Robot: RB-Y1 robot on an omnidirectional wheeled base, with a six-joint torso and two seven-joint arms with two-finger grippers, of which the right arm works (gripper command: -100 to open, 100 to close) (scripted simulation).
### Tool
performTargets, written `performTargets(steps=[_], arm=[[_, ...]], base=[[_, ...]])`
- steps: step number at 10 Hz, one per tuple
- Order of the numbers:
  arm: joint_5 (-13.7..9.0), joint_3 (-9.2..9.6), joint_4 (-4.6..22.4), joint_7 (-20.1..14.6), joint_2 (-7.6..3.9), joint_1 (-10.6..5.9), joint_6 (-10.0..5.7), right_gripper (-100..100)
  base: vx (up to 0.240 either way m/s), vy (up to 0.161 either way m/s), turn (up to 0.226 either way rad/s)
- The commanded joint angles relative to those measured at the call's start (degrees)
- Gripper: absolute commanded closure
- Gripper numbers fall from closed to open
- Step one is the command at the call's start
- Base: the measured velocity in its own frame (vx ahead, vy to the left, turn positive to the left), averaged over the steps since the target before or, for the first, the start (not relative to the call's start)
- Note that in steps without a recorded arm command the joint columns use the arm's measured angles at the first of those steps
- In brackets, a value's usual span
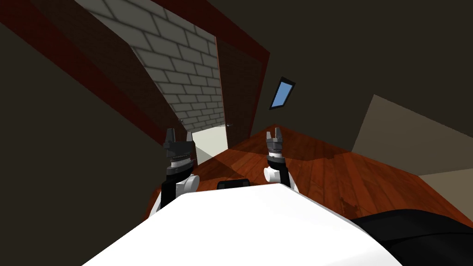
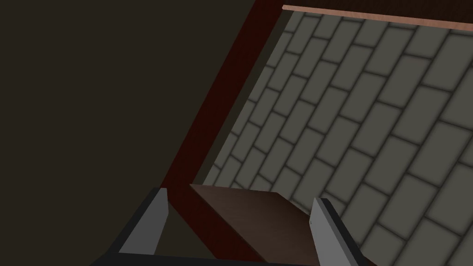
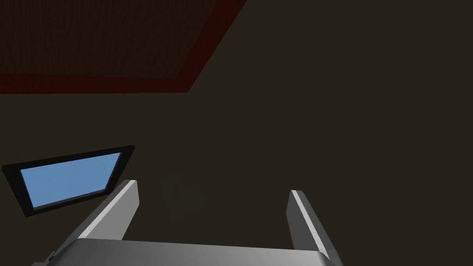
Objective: Push the door open
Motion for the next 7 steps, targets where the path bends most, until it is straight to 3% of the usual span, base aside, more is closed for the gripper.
performTargets(steps=[1,6,7], arm=[[-0.18,1.29,2.12,-0.39,-0.65,-0.86,-0.20,-100],[-0.37,3.98,6.72,-0.95,-1.57,-2.62,-1.03,-100],[-0.46,5.16,8.75,-1.20,-1.94,-3.39,-1.40,-100]], base=[[0.216,0.009,-0.050],[0.105,-0.001,-0.025],[0.135,-0.013,-0.061]])
